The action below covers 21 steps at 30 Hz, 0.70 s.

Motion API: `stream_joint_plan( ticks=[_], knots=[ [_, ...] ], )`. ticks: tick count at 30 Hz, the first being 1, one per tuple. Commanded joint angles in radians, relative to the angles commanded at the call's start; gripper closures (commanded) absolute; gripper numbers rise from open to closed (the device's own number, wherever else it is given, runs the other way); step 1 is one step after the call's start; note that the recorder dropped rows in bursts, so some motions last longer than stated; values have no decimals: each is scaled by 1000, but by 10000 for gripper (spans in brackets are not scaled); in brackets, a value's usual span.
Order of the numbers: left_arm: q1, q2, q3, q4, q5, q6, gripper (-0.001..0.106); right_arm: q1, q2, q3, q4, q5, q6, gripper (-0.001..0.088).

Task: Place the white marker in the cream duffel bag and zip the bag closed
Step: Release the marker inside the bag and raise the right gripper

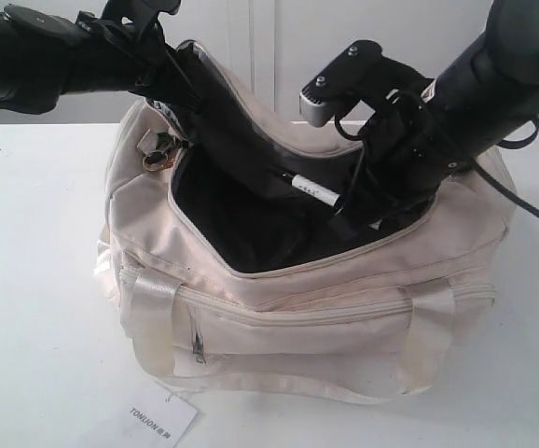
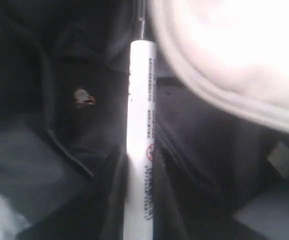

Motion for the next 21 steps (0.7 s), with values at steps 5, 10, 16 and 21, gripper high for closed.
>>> stream_joint_plan(
  ticks=[5,10,16,21],
  knots=[
    [0,0,0,0,0,0,1053,0,11,0,-131,0,225,868],
    [0,0,0,0,0,0,1053,0,11,0,-236,2,305,868],
    [0,0,0,0,0,0,1053,0,11,0,-252,13,305,868],
    [0,0,0,0,0,0,1053,0,11,0,-252,24,316,868]
  ],
)
